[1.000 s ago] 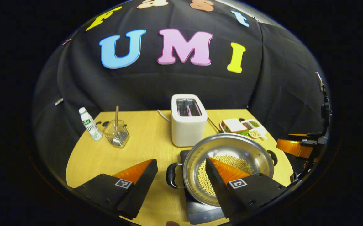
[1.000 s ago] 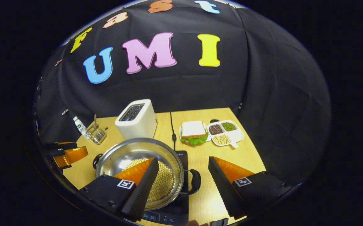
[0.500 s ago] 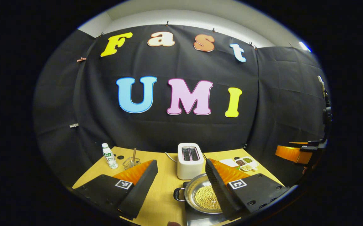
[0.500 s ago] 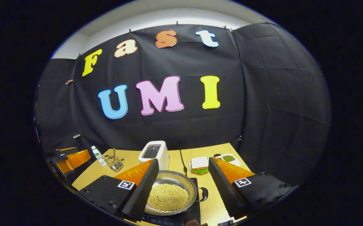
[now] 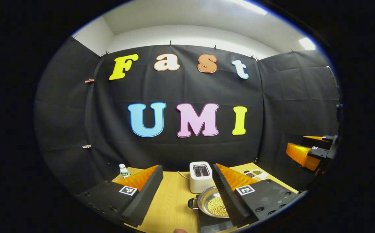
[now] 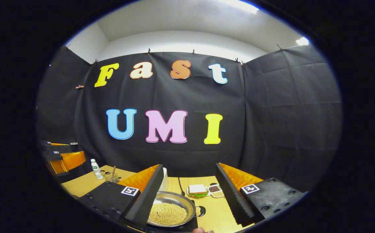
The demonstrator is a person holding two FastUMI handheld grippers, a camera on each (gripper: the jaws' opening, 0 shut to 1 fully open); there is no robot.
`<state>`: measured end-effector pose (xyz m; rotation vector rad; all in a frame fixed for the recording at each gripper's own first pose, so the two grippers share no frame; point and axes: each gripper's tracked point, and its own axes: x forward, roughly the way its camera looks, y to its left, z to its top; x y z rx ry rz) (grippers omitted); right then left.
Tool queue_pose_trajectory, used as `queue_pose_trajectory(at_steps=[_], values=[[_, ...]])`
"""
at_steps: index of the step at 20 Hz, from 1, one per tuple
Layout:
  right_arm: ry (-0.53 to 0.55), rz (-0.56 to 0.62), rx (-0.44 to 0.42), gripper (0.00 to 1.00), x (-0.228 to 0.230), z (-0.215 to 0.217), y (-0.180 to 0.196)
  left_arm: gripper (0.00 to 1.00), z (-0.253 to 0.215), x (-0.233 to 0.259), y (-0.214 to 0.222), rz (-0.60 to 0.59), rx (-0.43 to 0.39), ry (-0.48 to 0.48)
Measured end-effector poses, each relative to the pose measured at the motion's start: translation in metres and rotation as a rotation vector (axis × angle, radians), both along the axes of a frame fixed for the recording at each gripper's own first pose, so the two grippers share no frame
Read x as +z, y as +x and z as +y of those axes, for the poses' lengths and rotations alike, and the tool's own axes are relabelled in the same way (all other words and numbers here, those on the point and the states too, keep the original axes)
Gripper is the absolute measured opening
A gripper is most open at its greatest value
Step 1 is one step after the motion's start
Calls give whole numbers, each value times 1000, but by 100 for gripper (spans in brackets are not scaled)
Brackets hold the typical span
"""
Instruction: First push the handle of the pot to place it horizontally, then grasp the pot with both hands and set it on the induction cooktop.
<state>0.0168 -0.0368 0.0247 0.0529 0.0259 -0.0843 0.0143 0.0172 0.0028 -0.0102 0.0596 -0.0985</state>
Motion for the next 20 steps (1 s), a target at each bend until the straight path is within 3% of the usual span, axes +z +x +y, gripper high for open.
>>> queue_pose_trajectory(at_steps=[8, 9, 10, 20], values=[[-4, 1, -17, 99, 1, 1, -7, 95, 9, -5, -8, 13, -9, -38], [-8, 2, -19, 94, 0, 1, -8, 95, 9, -8, -6, 17, -10, -43], [-13, 1, -21, 100, 1, 2, -8, 95, 10, -8, -6, 21, -13, -47], [4, 13, -26, 99, -3, 1, -11, 95, 4, -8, -5, 32, -32, -29]])
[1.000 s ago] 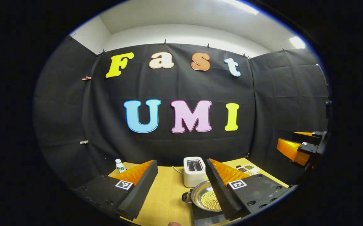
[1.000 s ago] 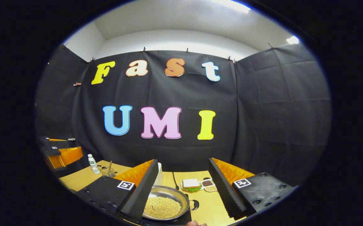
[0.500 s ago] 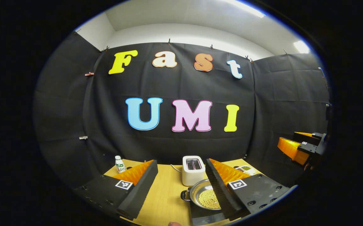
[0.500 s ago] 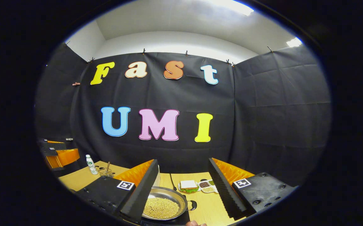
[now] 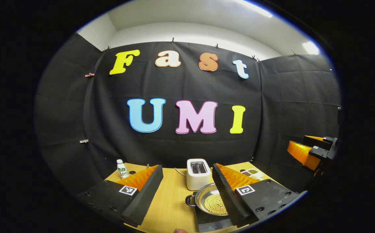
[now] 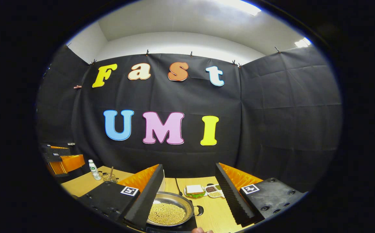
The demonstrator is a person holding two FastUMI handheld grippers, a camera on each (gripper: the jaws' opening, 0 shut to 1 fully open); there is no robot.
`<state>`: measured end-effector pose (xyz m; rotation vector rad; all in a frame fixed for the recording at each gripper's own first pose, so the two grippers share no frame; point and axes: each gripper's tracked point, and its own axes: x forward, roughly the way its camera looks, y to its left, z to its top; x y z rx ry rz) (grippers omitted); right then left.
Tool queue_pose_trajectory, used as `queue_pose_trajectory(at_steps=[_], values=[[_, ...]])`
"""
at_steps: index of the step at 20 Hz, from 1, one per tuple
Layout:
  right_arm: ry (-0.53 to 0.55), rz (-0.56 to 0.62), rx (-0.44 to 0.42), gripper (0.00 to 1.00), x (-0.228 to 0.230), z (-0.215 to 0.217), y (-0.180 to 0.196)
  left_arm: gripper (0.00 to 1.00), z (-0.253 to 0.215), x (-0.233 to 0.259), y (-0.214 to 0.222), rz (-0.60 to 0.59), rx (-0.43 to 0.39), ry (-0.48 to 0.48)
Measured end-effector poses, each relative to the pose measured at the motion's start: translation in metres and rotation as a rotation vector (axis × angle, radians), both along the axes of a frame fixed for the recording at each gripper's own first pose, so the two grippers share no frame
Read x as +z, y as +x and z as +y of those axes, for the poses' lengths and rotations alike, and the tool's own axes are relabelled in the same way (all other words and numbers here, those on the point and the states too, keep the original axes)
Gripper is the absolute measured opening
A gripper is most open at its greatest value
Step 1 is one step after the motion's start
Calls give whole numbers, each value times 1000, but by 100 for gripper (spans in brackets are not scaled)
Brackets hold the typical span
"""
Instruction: First push the handle of the pot to place it horizontally, then grasp the pot with both hands and set it on the induction cooktop.
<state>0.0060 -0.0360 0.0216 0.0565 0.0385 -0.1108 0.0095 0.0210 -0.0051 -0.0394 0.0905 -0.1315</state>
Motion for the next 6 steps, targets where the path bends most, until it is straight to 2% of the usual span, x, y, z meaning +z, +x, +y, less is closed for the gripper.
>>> queue_pose_trajectory(at_steps=[6], values=[[-11, 2, 10, 99, -2, 2, 0, 95, -2, 1, -2, 6, -5, 7]])
